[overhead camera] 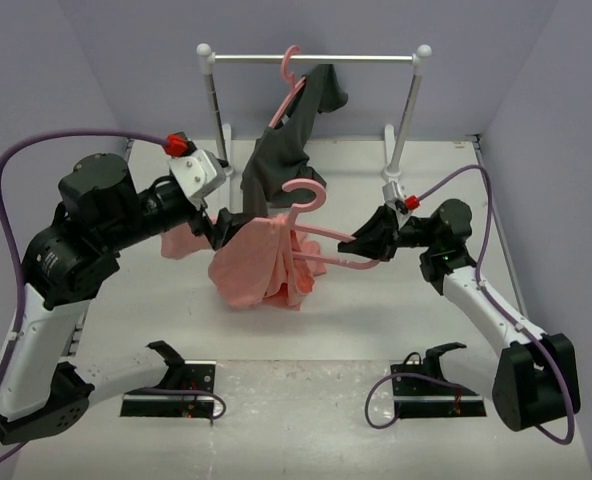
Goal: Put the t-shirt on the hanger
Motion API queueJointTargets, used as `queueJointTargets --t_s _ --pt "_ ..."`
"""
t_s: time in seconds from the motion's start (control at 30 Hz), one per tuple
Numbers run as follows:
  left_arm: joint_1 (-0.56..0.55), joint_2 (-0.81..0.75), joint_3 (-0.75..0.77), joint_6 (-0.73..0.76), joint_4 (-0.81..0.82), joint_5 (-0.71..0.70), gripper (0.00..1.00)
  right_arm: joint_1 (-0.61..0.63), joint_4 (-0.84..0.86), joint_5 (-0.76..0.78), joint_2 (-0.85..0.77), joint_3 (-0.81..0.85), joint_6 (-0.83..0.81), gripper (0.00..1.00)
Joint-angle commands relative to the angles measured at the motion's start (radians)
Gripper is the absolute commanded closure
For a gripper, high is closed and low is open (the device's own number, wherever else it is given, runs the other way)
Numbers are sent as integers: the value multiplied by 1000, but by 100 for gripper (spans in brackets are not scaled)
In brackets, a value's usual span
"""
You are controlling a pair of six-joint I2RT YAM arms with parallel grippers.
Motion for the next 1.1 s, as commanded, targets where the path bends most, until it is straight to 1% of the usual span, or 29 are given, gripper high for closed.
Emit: queueJointTargets --t_s 0.0,0.07,0.1,0.13,0.17,0.2,0.23,0.3,0.33,0.37,0.4,0.47,0.5,0.53,0.6,0.63,0.67,0.7,0.77,0.8,0.83,0.9,0.93,0.97,1.0,1.07 --pt "-15 46 -37 134 -29 222 10 -46 -69 -238 30 133 -83 100" --pt "-19 54 -66 137 -37 238 16 -58 -347 -278 35 251 -376 100" --pt "-23 55 -80 141 -39 246 20 -61 -764 -265 44 321 -592 100" --pt "-26 53 -99 148 -39 265 26 -61 -1174 -230 77 426 -886 100" --pt "-26 53 -119 154 -38 289 33 -61 -1442 -203 119 531 -1162 100" --pt "-26 55 -132 156 -35 309 37 -62 -1577 -203 157 597 -1308 100" --pt "-26 60 -147 156 -33 333 39 -62 -1746 -182 211 679 -1369 100" --pt "-28 82 -164 149 -32 343 44 -62 -2043 -197 308 805 -1632 100" --pt "-29 93 -171 140 -28 318 46 -62 -2147 -216 340 846 -1761 100" --pt "-31 105 -176 132 -26 275 55 -63 -2207 -234 361 877 -1869 100" --pt "-37 113 -176 126 -26 244 66 -63 -2209 -235 369 875 -1885 100" --pt "-47 121 -172 121 -25 221 78 -62 -2211 -238 368 859 -1915 100" --pt "-51 119 -169 122 -24 212 89 -62 -2211 -236 362 852 -1921 100" --pt "-54 113 -166 121 -17 206 99 -62 -2211 -233 357 851 -1923 100" --pt "-54 102 -164 115 -6 180 100 -62 -2211 -224 340 853 -1924 100" --pt "-54 95 -160 109 0 152 82 -63 -2211 -218 327 856 -1920 100" --pt "-55 92 -151 101 1 127 57 -63 -2210 -213 314 860 -1913 100" --pt "-56 91 -140 91 1 115 39 -63 -2209 -204 305 863 -1906 100" --pt "-56 85 -104 82 -9 139 32 -63 -2165 -193 294 863 -1875 100" --pt "-56 81 -92 79 -13 159 26 -65 -2124 -184 286 852 -1793 100" --pt "-56 77 -80 75 -15 159 26 -65 -2075 -184 278 851 -1789 100" --pt "-56 53 -58 63 -8 125 14 -66 -1840 -155 219 797 -1572 100" --pt "-56 39 -54 59 -3 81 9 -66 -1747 -131 195 756 -1437 100" --pt "-56 27 -55 55 7 34 6 -66 -1618 -104 159 717 -1270 100" --pt "-56 19 -56 49 21 -4 4 -66 -1440 -74 112 681 -1096 100" --pt "-56 1 -54 50 29 -96 3 -68 -1161 16 46 573 -911 100"
